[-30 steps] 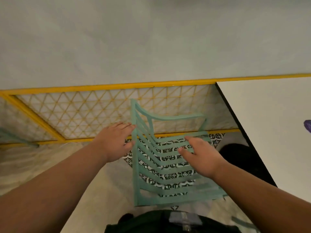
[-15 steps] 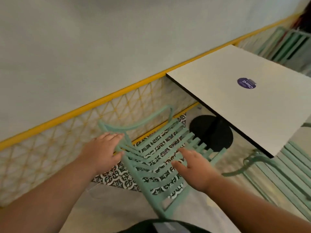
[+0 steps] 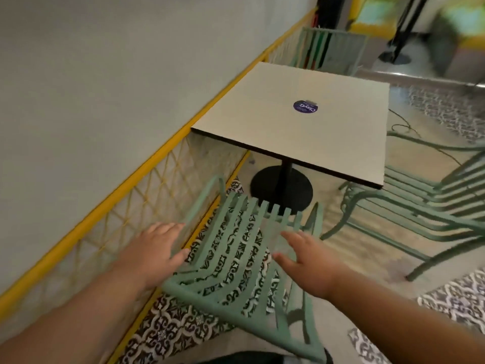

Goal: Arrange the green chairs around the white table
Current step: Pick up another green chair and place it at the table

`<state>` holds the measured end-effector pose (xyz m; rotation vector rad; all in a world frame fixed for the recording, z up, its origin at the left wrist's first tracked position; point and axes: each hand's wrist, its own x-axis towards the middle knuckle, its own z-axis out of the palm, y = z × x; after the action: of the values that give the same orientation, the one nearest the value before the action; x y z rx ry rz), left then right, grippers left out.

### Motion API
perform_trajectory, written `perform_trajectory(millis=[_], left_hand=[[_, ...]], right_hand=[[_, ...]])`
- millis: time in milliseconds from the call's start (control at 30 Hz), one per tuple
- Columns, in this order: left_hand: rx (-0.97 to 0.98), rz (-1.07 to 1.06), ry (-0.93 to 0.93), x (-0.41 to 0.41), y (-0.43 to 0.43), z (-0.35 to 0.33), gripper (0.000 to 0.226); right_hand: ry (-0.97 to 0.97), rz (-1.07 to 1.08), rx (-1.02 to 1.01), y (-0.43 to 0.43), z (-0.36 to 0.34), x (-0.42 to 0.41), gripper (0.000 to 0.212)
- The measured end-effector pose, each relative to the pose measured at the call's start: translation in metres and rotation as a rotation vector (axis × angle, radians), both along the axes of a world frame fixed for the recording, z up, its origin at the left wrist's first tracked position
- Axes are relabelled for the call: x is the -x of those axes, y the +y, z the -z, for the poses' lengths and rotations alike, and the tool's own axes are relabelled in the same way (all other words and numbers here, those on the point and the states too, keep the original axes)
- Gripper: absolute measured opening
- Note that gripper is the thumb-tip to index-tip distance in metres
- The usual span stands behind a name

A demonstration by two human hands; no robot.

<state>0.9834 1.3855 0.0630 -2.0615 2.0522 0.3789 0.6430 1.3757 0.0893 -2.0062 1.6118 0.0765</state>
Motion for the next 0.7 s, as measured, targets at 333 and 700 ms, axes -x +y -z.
perform_trajectory(millis=[333, 700], left_hand=[[-0.019, 0.292, 0.035, -0.049, 0.0, 0.028, 0.082], [-0.132, 0.401, -0.024, -0.063, 0.015, 0.082, 0.092]], right_hand=[[0.038, 0.285, 0.037, 0.076, 0.025, -0.086, 0.069], [0.219, 0.197, -0.128, 0.116, 0.086, -0.098, 0.07]])
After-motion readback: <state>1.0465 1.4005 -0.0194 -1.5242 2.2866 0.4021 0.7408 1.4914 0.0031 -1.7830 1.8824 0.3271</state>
